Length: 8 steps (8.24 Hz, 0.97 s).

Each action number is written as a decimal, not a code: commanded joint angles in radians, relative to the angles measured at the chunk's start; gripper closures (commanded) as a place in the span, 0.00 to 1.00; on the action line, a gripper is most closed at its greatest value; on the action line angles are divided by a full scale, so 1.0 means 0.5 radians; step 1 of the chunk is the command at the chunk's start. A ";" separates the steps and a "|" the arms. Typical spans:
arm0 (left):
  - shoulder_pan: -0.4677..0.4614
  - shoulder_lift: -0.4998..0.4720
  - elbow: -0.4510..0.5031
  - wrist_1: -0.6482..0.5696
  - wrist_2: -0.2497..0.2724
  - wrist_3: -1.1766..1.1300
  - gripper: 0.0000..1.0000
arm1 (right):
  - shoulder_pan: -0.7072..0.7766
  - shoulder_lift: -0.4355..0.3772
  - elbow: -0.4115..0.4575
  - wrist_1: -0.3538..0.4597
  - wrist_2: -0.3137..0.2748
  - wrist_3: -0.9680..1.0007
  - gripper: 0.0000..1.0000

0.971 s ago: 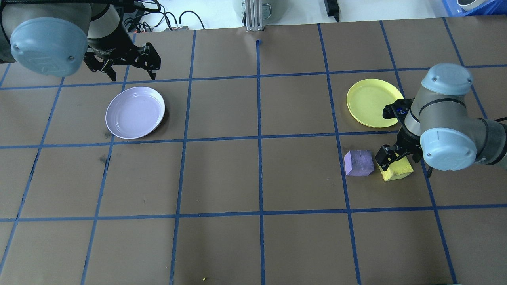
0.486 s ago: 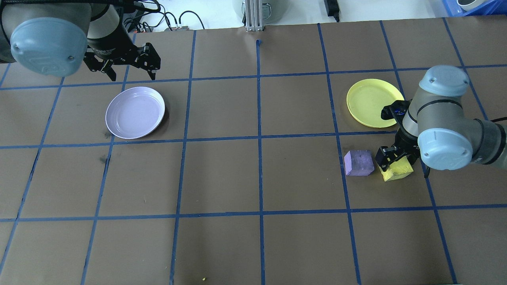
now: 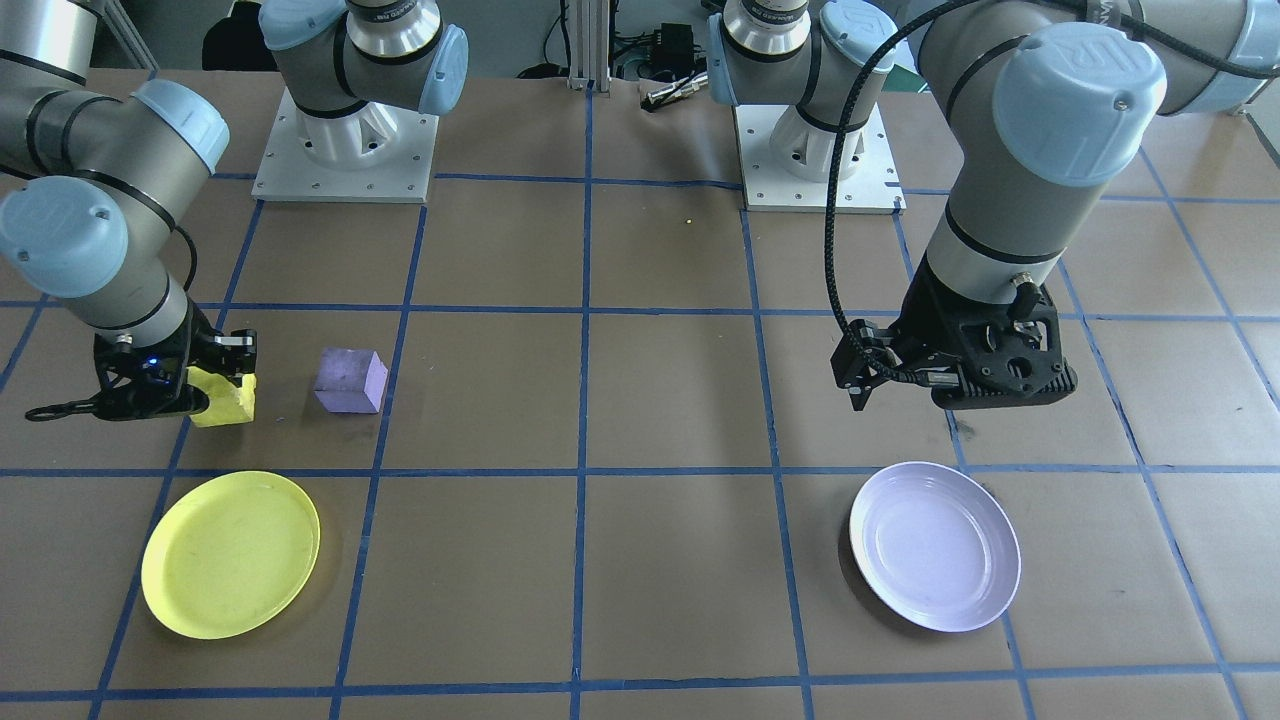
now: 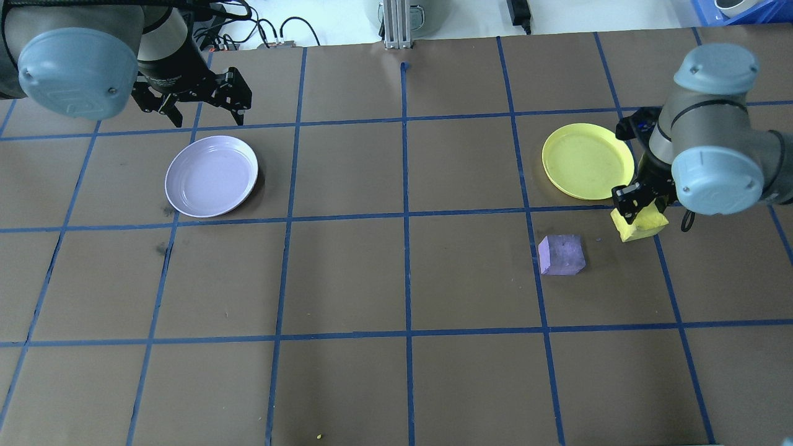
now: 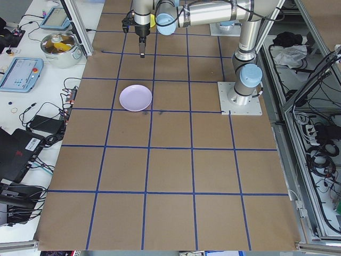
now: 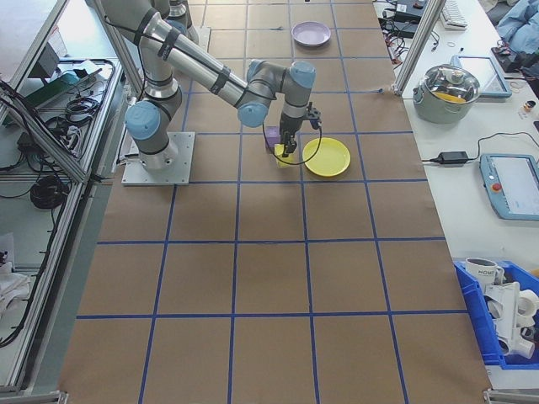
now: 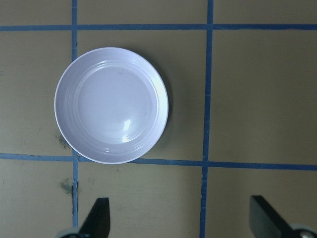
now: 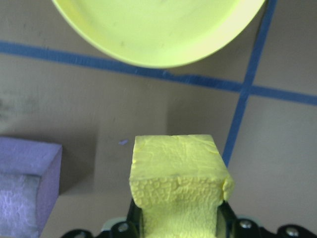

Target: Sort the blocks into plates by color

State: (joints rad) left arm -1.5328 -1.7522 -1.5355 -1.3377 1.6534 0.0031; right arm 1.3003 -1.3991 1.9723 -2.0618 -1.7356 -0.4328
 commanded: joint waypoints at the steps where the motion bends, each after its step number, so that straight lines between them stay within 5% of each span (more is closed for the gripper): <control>1: -0.002 -0.002 0.000 0.000 0.007 -0.003 0.00 | 0.010 0.327 -0.586 0.144 0.023 0.086 0.93; 3: -0.002 -0.005 0.000 0.000 0.004 -0.003 0.00 | 0.047 0.686 -0.985 0.197 0.057 0.157 0.93; 8: -0.002 -0.008 0.000 0.000 0.001 -0.009 0.00 | 0.127 0.767 -0.999 0.197 0.142 0.525 0.90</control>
State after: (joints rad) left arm -1.5340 -1.7559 -1.5355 -1.3377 1.6551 0.0001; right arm 1.3567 -1.0299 1.4742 -1.9642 -1.6678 -0.2062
